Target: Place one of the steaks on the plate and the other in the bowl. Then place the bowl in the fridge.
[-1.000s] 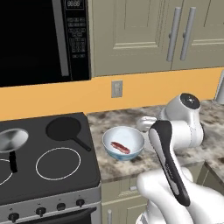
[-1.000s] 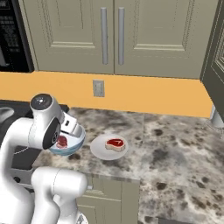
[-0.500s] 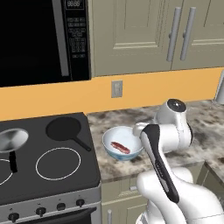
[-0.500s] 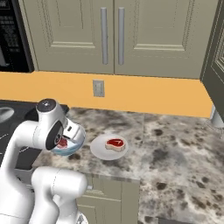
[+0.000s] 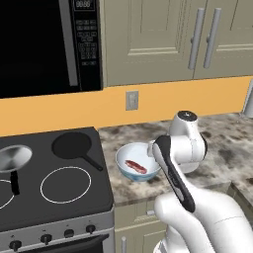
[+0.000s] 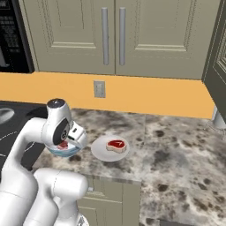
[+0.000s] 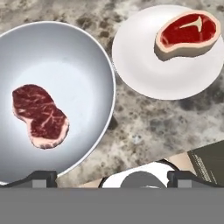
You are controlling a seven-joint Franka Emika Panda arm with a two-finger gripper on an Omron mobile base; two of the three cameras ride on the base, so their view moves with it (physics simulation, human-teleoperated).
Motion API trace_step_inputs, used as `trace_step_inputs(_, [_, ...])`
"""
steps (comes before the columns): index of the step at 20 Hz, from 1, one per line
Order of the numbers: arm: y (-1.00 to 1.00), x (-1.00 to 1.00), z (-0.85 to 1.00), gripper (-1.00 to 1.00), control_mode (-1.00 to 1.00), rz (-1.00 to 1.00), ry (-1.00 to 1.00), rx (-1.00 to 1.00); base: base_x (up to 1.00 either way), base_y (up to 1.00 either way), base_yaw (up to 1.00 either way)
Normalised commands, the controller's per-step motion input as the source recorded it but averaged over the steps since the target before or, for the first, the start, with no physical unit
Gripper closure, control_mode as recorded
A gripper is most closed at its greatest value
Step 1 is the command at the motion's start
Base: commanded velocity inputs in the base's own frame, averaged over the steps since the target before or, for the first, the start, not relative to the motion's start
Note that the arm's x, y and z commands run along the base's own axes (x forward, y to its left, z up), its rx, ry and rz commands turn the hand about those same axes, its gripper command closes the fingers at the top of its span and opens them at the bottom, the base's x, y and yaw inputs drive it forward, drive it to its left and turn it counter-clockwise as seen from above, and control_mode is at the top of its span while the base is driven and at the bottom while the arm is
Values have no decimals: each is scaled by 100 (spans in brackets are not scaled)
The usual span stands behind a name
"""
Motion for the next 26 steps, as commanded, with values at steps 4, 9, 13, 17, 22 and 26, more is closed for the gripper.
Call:
trace_step_inputs(4, [0, 33, -23, -100, -100, 0, 2, 1, 0, 0, 0])
trace_step_inputs(9, [0, 32, -38, -100, -100, 0, 4, 3, 0, 0, 0])
trace_step_inputs(13, [0, 38, -37, -100, -100, 0, 6, 4, 0, 0, 0])
trace_step_inputs(17, [0, 35, -35, -100, -100, 0, 5, 4, 0, 0, 0])
trace_step_inputs(22, [3, 19, -36, 100, -100, 0, 4, 2, 0, 0, 0])
trace_step_inputs(26, [5, -6, -14, 100, -100, 0, 0, 0, 0, 0, 0])
